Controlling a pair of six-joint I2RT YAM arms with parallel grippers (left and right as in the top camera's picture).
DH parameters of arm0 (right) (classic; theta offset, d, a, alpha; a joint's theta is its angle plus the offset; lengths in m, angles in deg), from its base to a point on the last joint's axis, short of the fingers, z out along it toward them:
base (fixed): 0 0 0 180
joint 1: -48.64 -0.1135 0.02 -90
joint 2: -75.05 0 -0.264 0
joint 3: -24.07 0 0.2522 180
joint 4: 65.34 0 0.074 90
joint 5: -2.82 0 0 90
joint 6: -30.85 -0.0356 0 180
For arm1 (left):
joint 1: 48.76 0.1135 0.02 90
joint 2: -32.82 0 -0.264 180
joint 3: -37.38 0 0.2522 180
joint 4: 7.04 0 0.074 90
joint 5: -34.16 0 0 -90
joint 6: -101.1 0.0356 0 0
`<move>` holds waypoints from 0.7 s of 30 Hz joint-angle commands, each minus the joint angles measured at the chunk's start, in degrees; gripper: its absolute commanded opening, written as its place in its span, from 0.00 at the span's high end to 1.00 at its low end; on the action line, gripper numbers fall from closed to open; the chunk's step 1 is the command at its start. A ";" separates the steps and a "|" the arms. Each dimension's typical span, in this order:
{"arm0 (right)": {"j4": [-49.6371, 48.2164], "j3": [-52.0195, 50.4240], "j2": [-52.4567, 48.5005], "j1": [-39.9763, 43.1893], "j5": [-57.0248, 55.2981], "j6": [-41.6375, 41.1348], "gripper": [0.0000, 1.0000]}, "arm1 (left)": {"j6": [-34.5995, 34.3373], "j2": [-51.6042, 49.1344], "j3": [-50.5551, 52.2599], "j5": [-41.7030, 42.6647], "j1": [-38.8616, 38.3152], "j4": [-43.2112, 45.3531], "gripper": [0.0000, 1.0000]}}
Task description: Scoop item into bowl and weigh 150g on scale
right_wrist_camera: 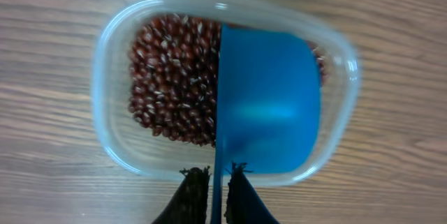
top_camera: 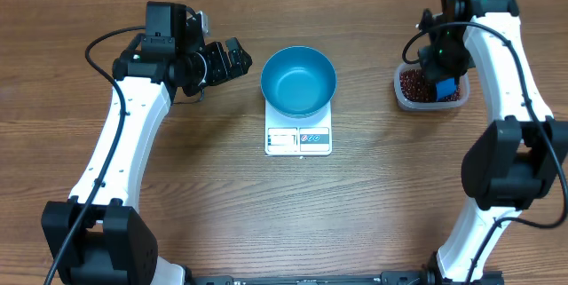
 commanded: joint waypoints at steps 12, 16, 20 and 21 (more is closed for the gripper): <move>-3.43 -0.83 -1.25 0.26 -5.70 -4.83 0.88 | 1.09 1.18 -0.85 -0.35 -0.07 0.02 0.00; -4.44 -0.83 -1.25 0.26 -5.09 -4.81 0.87 | 1.09 1.18 -0.85 -0.37 -0.07 0.07 0.00; -4.90 -0.83 -1.25 0.26 -4.50 -4.81 0.87 | 1.09 1.18 -0.85 -0.37 -0.07 0.04 0.00; -4.94 -0.83 -1.25 0.26 -3.89 -4.79 0.86 | 1.09 1.18 -0.85 -0.37 -0.07 0.04 0.00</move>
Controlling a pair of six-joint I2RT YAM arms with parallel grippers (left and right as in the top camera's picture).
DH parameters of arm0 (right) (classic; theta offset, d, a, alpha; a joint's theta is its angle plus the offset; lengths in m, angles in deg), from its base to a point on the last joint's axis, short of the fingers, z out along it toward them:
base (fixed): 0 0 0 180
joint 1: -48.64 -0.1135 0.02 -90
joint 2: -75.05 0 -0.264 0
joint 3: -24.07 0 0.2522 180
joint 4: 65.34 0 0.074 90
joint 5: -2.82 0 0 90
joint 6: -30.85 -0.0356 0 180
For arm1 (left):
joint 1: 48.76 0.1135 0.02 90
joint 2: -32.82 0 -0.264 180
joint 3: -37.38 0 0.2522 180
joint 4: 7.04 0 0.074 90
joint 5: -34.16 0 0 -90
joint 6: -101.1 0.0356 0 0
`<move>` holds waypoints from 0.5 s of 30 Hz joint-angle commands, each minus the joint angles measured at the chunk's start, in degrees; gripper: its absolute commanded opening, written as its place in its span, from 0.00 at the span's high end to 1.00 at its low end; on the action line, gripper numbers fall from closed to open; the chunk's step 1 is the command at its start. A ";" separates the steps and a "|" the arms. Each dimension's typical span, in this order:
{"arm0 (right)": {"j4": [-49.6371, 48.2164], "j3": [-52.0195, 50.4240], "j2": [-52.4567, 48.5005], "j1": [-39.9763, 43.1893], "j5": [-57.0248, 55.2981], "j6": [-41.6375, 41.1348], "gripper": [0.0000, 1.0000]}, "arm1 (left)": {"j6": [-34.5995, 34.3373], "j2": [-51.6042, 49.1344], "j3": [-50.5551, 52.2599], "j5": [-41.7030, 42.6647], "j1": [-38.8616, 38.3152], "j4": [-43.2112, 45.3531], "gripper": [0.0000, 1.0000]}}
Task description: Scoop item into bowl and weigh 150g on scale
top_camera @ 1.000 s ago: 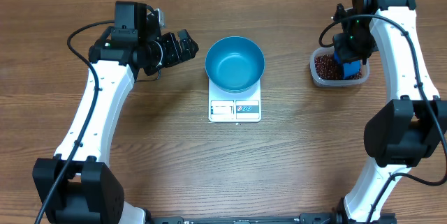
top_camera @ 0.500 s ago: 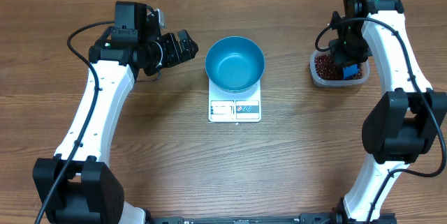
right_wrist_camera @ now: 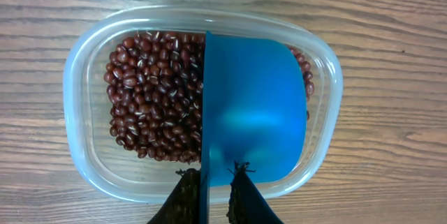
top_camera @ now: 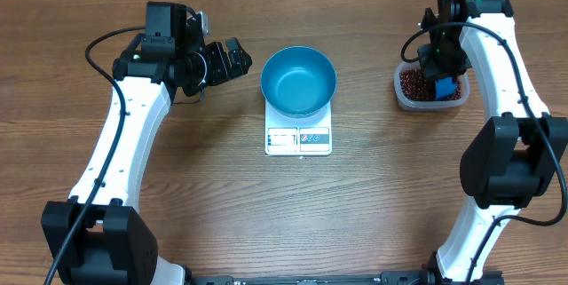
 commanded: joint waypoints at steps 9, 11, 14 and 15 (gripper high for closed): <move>-1.92 -0.55 -0.74 0.61 -0.50 -0.63 0.85 | 1.09 1.18 -0.85 -0.37 -0.07 0.04 0.00; -2.10 -0.55 -0.74 0.61 -0.50 -0.90 0.83 | 1.09 1.18 -0.85 -0.37 -0.07 0.07 0.00; -2.16 -0.55 -0.74 0.61 -0.52 -2.14 0.82 | 1.09 1.18 -0.85 -0.37 -0.09 0.04 0.00; -2.14 -0.55 -0.74 0.61 -0.48 -2.14 0.82 | 1.09 1.18 -0.85 -0.37 -0.09 0.04 0.00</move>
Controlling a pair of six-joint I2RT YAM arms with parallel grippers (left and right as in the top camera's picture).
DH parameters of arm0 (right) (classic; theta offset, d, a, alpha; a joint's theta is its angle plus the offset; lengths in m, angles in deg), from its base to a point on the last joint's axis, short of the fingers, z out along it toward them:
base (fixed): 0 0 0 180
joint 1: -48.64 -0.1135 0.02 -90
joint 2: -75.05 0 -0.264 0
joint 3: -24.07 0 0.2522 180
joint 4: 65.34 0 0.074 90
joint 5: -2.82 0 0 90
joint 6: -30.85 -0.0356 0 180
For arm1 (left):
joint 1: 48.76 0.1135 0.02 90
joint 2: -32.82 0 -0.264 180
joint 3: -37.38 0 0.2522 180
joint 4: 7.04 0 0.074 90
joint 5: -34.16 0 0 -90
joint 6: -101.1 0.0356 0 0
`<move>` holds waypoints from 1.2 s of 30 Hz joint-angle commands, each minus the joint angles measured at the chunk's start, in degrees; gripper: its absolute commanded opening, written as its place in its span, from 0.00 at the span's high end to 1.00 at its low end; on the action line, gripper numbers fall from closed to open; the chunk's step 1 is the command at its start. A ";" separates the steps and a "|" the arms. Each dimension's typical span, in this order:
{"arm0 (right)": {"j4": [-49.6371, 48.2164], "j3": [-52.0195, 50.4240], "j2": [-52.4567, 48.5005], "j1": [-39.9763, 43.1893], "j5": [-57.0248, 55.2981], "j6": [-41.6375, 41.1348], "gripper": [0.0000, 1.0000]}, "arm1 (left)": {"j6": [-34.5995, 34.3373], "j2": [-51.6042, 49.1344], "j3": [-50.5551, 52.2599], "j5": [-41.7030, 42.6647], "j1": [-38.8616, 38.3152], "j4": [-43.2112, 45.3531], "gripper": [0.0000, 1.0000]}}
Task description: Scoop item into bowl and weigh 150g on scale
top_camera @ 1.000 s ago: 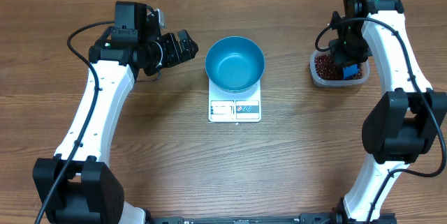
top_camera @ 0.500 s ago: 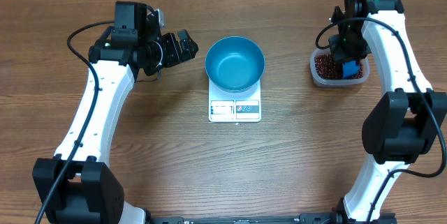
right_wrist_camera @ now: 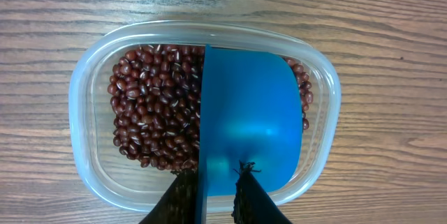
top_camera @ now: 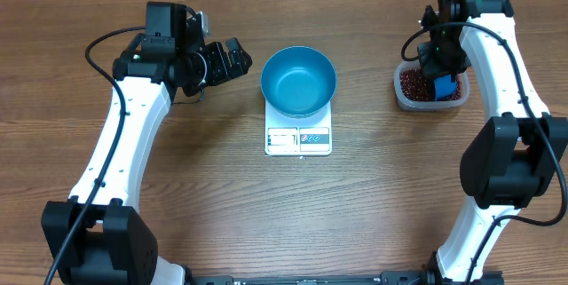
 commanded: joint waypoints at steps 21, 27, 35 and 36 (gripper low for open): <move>-1.11 -0.55 -0.76 0.61 -0.96 -2.69 0.96 | 1.99 1.20 -1.38 -0.20 -0.07 0.96 0.69; -1.62 -0.55 -0.76 0.61 -0.98 -2.69 0.96 | 9.01 1.20 -6.08 -1.14 -0.90 -2.62 0.96; -1.57 -0.55 -0.76 0.61 -0.96 -2.69 0.96 | 11.34 1.33 -8.50 -1.75 -5.35 -14.80 0.96; -1.60 -0.55 -0.76 0.61 -0.96 -2.69 0.96 | 11.39 1.44 -8.52 -1.14 -5.31 -16.81 0.96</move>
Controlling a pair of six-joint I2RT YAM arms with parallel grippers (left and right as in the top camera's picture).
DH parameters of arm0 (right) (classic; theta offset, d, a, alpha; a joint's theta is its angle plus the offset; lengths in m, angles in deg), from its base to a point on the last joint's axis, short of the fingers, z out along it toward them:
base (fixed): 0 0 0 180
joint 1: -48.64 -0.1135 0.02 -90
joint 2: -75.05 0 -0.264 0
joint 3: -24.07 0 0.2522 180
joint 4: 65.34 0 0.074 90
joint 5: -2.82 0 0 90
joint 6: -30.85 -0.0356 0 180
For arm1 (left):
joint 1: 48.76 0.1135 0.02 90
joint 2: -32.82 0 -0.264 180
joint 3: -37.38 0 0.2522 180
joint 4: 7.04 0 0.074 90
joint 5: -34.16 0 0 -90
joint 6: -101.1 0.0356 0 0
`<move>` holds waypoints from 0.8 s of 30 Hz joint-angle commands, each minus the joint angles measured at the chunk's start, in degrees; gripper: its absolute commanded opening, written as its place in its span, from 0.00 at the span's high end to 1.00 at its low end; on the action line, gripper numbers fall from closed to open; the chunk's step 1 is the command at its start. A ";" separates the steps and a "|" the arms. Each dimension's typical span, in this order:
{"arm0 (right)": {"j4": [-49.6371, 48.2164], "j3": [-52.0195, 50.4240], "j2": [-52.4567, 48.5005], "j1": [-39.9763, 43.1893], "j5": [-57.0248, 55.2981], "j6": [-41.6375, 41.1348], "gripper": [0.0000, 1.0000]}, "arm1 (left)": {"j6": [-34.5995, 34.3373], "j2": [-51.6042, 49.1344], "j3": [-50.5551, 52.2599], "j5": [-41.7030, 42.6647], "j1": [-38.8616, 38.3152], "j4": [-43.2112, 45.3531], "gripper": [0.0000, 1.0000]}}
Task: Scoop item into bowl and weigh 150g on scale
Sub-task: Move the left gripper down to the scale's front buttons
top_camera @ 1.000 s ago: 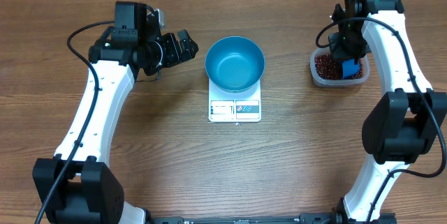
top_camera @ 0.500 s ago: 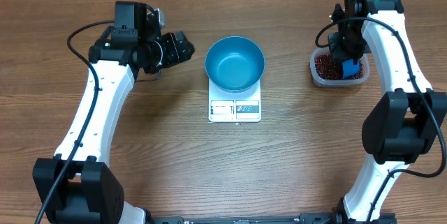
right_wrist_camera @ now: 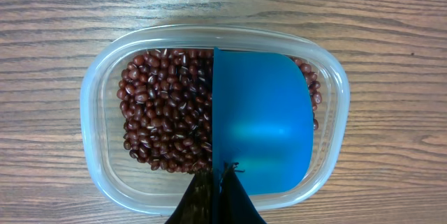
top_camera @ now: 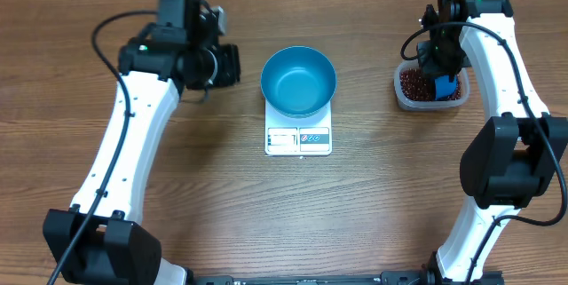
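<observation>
A clear plastic tub of red beans sits at the table's far right, also in the overhead view. My right gripper is shut on the handle of a blue scoop standing on edge inside the tub, over the right half of the beans. The empty blue bowl rests on the white scale at the centre. My left gripper hovers just left of the bowl; its jaws are too dark to read.
The right arm reaches down the right side to the tub. The left arm runs along the left side. Bare wooden tabletop lies in front of the scale.
The left arm has swung toward the far side and its gripper now points down beside the bowl. In the right wrist view the scoop has turned slightly and the jaws sit closer together on its handle.
Through every earlier moment my right gripper held the blue scoop on edge in the bean tub, shifting only slightly over the beans. The left arm stayed still left of the bowl until now, when it has shifted and turned. The bowl has stayed empty.
</observation>
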 commanded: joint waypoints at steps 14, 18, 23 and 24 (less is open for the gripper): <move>-1.27 -0.55 -0.76 0.68 -2.01 -0.66 0.96 | 13.49 4.83 0.50 -3.96 -10.49 -4.26 0.96; -1.20 -0.57 -0.76 0.66 -1.97 -0.66 0.96 | 11.02 4.83 2.73 -7.04 -16.37 -0.61 0.96; -1.20 -0.57 -0.76 0.66 -0.59 -0.68 0.96 | 6.25 4.81 5.79 -11.50 -22.45 3.67 0.96; -1.20 -0.57 -0.76 0.66 -0.50 -0.68 0.96 | 4.92 4.81 6.73 -12.26 -23.74 4.63 0.96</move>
